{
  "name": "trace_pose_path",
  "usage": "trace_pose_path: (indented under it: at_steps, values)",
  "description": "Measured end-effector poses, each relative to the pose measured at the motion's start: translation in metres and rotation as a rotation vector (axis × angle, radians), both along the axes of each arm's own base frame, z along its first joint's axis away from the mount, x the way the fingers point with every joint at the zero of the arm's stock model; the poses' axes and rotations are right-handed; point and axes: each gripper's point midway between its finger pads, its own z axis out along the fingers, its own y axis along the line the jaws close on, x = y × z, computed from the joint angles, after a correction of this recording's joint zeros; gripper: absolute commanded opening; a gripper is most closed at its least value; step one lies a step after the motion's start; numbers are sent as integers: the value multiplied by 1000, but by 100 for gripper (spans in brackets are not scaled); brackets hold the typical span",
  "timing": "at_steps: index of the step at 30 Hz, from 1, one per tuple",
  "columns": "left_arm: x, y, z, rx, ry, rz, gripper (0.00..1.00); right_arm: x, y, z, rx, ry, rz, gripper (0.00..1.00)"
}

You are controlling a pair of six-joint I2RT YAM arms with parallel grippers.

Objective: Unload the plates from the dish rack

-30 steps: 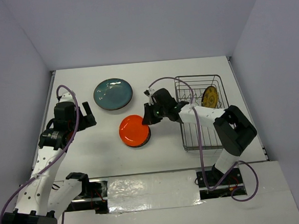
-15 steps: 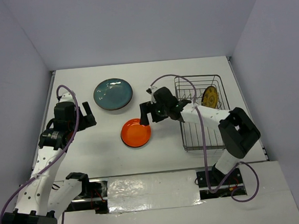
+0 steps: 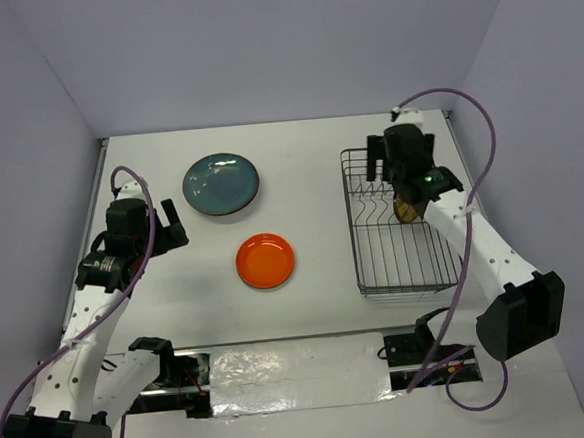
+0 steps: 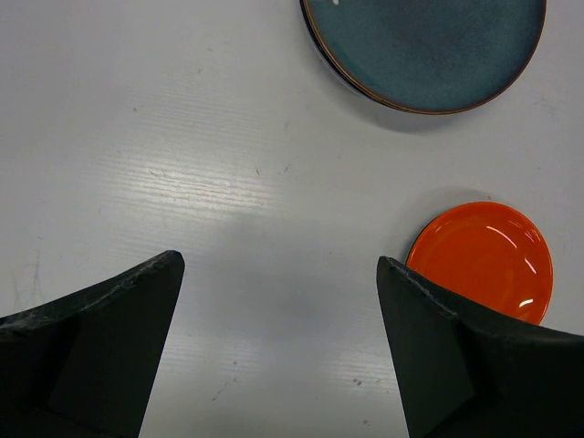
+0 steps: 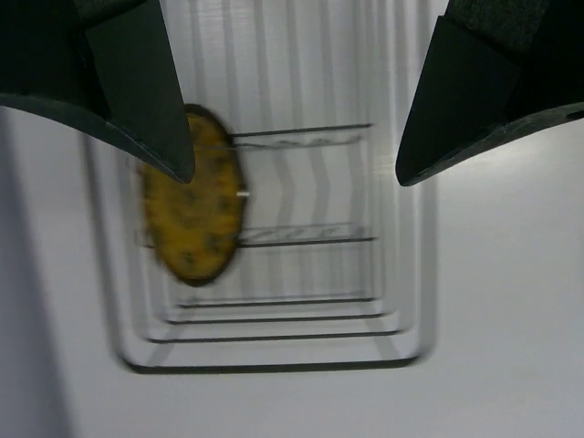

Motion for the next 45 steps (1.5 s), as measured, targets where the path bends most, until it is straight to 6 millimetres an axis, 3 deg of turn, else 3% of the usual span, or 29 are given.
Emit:
trace_pose_path:
  at_steps: [1,3,6,7,9,13,15,17,22,26,39,42,45]
  values:
    - [0,0,0,0,0,0,100,3,-31,-4,-54,16,-81,98]
    - [0,0,0,0,1,0,100,3,-71,-17,-127,62,-179,97]
    - [1,0,-2,1,7,0,100,3,-107,-41,-186,144,-251,94]
    - [1,0,-3,1,14,-1,100,5,-115,-49,-196,168,-266,92]
    - [2,-1,-6,3,24,-2,100,7,-125,-67,-223,215,-289,79]
    - [2,-1,-7,3,29,-2,100,7,-134,-103,-276,301,-314,60]
    - [2,-1,-7,2,29,-3,99,4,-136,-115,-289,327,-320,45]
    - [2,-2,-7,1,29,-6,100,2,-137,-120,-295,335,-324,37]
    - [2,-3,-7,-2,30,-12,100,7,-136,-117,-288,301,-324,24]
    - [2,-3,-7,-2,30,-12,100,11,-130,-107,-275,260,-295,0]
    - [2,-3,-8,-1,33,-12,100,15,-124,-100,-296,241,-217,0]
    - [2,-3,-8,-1,33,-12,100,9,-123,-79,-308,201,-212,0]
    - [2,-3,-8,-1,34,-12,100,4,-121,-32,-361,123,-238,0]
